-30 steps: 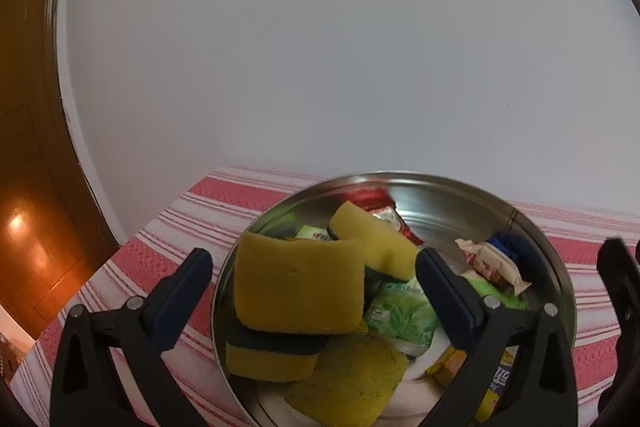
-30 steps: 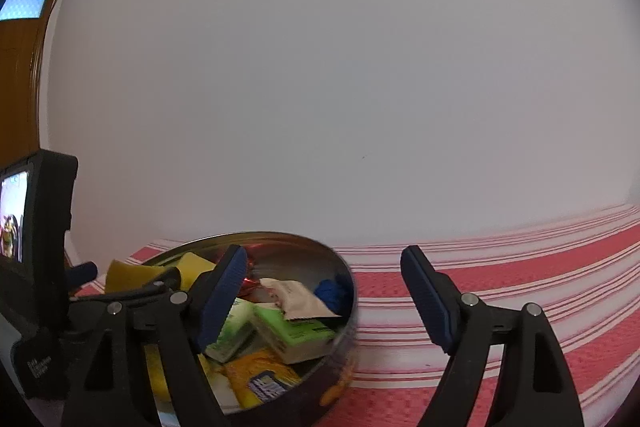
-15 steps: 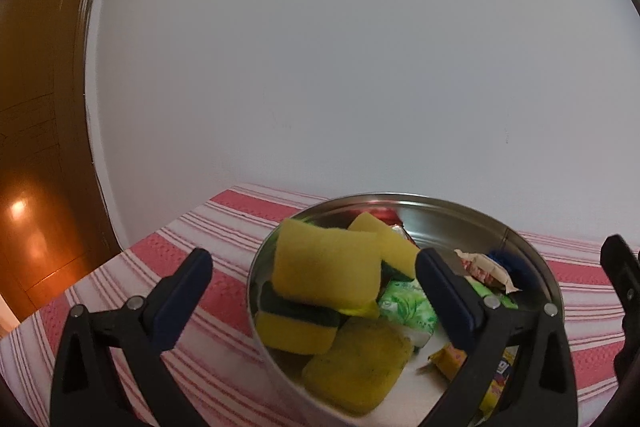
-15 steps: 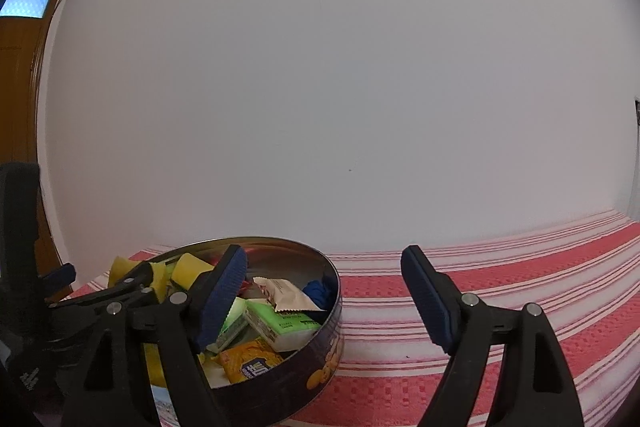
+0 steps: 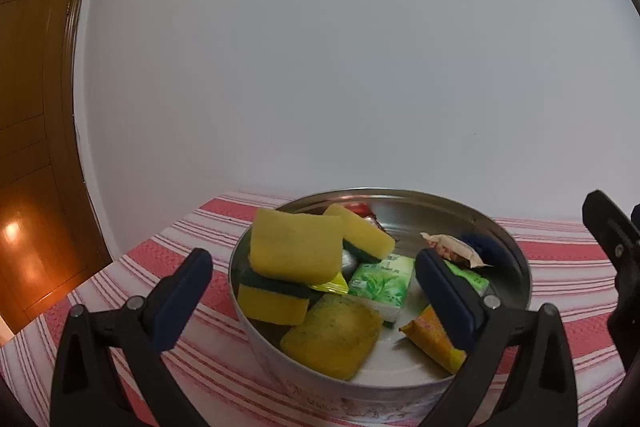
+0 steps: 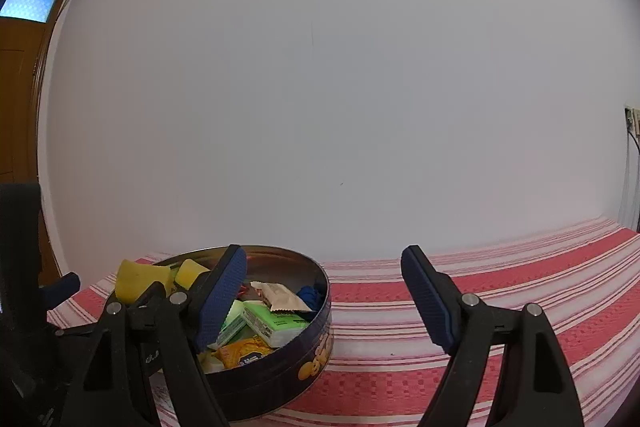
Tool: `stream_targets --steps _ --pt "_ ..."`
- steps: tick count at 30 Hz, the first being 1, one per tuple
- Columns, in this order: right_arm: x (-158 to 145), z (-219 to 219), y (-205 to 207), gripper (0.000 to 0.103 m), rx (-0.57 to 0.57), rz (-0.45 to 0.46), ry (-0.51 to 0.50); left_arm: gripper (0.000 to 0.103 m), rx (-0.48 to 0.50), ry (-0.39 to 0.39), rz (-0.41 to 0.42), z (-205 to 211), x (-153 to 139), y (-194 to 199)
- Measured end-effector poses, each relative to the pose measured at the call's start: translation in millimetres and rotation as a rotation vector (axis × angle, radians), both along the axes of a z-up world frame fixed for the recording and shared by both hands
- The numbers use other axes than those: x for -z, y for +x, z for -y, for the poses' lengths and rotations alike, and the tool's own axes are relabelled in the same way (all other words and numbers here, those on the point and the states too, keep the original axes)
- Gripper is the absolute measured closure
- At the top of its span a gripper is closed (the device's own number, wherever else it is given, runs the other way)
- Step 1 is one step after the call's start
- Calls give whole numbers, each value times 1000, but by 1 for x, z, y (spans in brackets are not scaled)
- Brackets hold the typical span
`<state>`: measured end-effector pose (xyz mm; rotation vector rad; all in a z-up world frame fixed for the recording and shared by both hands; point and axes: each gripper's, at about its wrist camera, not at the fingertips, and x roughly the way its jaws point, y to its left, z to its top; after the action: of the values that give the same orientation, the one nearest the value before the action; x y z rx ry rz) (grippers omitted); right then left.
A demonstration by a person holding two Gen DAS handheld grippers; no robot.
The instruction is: Organize objects
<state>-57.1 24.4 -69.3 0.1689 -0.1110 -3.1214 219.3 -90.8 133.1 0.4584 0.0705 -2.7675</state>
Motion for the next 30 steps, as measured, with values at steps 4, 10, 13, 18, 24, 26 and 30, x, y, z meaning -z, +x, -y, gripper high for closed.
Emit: stream_targets --steps 4,10,13,18,24,26,30 --pt "0 -1 0 21 2 -5 -1 0 4 -14 -25 -5 -2 8" --pt "0 -2 1 21 22 -22 -3 0 21 -8 -25 -6 -2 9" --pt "0 -3 1 20 27 -24 -7 0 26 -9 -31 -6 -3 9" --pt "1 -1 -1 14 28 -27 1 0 32 -16 -33 -5 0 3" --pt "1 1 -5 14 27 -30 9 0 37 -15 -34 -4 -1 3" --pt "1 1 -6 14 28 -30 7 0 39 -14 -33 -3 0 3" --pt "2 -1 -9 14 28 -31 6 0 32 -13 -31 -6 -1 6"
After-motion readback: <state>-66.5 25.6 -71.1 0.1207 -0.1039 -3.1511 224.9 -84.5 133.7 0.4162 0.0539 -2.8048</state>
